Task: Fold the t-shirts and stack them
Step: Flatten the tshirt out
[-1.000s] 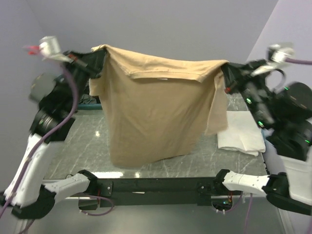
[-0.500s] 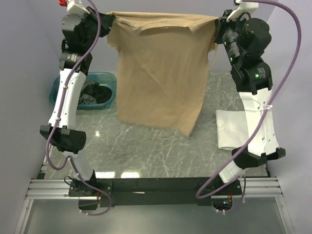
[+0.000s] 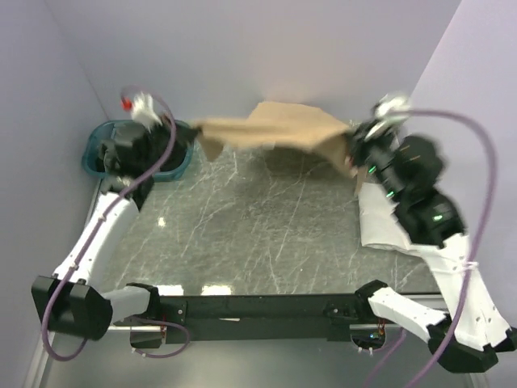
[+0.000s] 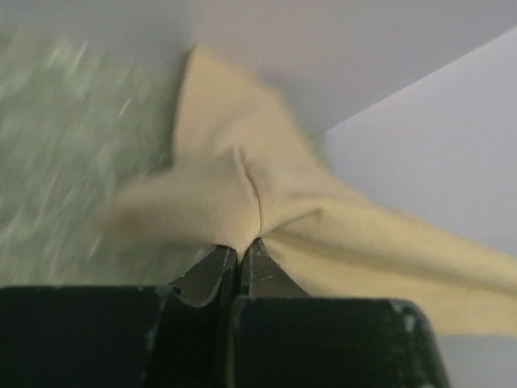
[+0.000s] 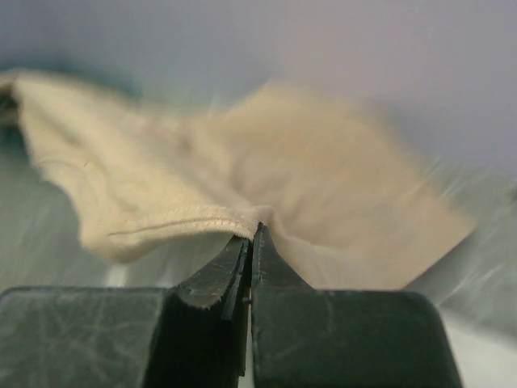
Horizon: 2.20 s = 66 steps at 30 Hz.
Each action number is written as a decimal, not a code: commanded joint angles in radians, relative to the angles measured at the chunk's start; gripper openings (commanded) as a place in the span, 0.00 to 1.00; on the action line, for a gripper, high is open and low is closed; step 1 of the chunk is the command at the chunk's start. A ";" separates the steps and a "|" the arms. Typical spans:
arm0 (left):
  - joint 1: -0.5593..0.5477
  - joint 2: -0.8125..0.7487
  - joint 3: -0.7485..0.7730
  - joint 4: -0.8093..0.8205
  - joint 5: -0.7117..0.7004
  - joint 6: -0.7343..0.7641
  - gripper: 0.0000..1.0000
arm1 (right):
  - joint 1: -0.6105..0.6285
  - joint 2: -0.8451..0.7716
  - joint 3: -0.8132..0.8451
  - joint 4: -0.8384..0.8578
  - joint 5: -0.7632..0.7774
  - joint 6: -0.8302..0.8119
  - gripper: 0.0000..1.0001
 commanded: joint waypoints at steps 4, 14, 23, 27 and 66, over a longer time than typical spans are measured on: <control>-0.030 -0.098 -0.412 -0.194 -0.212 -0.072 0.28 | 0.268 -0.080 -0.570 -0.028 -0.138 0.346 0.03; -0.033 -0.215 -0.466 -0.370 -0.366 -0.198 0.99 | 0.616 0.072 -0.657 0.030 -0.332 0.449 0.73; -0.149 -0.126 -0.469 -0.312 -0.320 -0.184 0.99 | 0.511 0.070 -0.589 0.030 -0.116 0.464 0.80; -0.243 -0.019 -0.481 -0.229 -0.270 -0.195 1.00 | 0.370 0.104 -0.620 0.072 -0.156 0.486 0.81; 0.117 0.247 -0.430 -0.379 -0.463 -0.069 0.99 | 0.788 0.779 -0.475 0.289 -0.567 0.489 0.90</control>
